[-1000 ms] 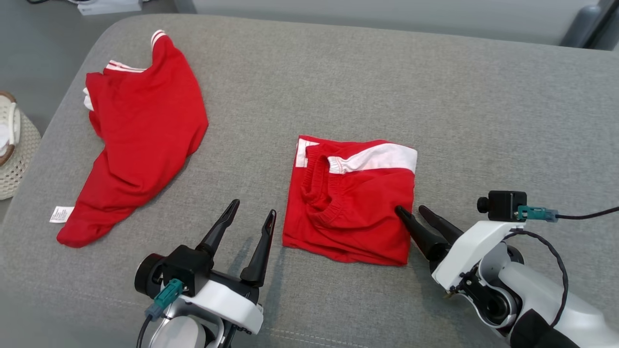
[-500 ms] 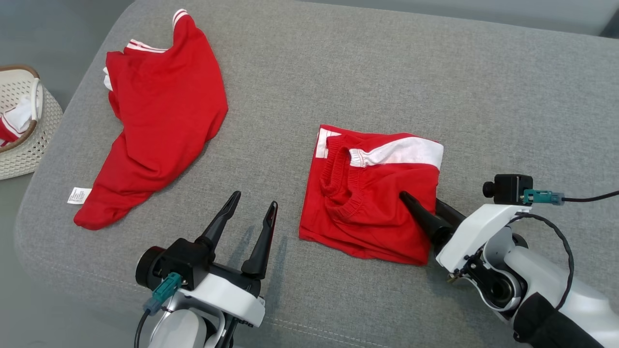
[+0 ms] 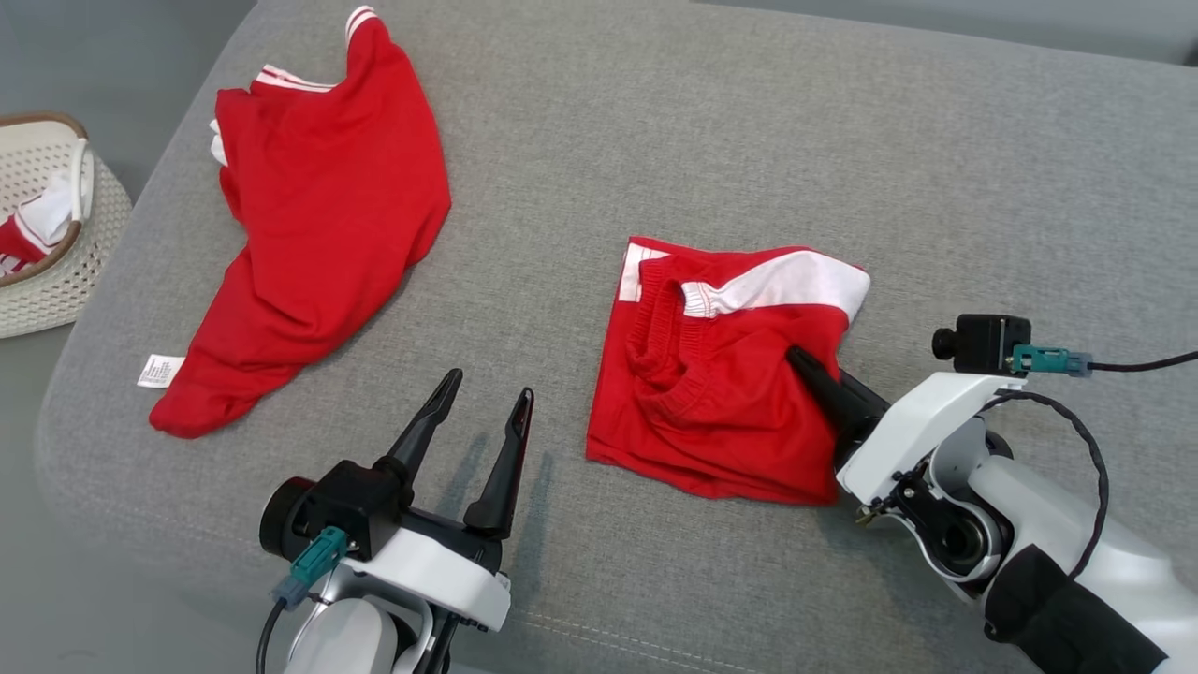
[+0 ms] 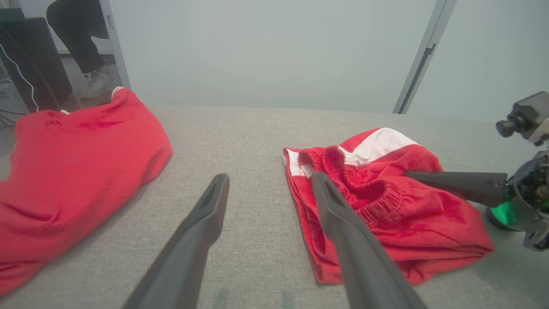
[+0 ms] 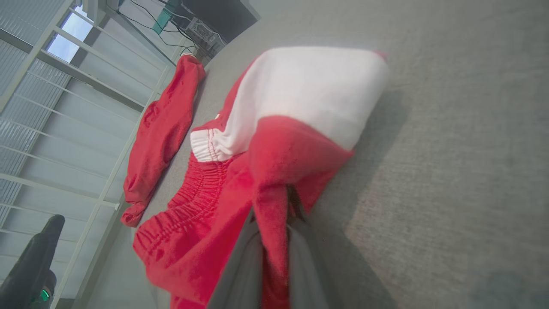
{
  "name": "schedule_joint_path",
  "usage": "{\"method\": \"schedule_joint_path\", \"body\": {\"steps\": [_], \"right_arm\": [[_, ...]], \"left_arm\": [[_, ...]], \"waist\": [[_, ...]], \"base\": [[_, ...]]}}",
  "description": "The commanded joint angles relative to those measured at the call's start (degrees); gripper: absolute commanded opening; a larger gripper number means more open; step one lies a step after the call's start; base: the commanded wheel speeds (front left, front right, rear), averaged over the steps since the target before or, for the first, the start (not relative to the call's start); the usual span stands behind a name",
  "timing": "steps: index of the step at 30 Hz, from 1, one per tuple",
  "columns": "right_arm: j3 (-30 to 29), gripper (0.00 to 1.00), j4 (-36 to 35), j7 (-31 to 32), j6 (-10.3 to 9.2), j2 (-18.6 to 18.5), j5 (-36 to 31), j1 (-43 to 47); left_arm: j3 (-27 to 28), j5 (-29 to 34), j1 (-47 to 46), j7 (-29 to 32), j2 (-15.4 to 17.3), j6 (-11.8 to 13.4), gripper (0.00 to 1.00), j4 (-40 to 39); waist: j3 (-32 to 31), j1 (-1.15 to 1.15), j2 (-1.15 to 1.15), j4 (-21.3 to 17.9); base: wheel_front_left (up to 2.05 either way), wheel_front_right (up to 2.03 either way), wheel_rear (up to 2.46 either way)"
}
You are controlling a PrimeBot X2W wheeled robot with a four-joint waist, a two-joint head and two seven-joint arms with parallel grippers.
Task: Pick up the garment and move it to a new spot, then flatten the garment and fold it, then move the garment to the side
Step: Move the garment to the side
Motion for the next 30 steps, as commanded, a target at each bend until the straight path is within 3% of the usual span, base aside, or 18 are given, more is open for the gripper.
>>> {"method": "schedule_joint_path", "body": {"steps": [1,30], "right_arm": [[0.7,0.0,-1.0,-0.8,0.08,0.1,0.7,2.5],[4.2,0.0,-1.3,-4.7,0.08,1.7,3.1,8.3]], "left_arm": [[2.0,0.3,-1.7,-0.6,0.5,0.4,1.0,-1.2],[2.6,4.7,-0.8,-0.6,0.5,-1.3,1.0,-0.1]], "waist": [[-0.5,0.0,0.0,-0.9],[-6.1,0.0,0.0,-33.7]], "base": [[0.0,0.0,0.0],[0.0,0.0,0.0]]}}
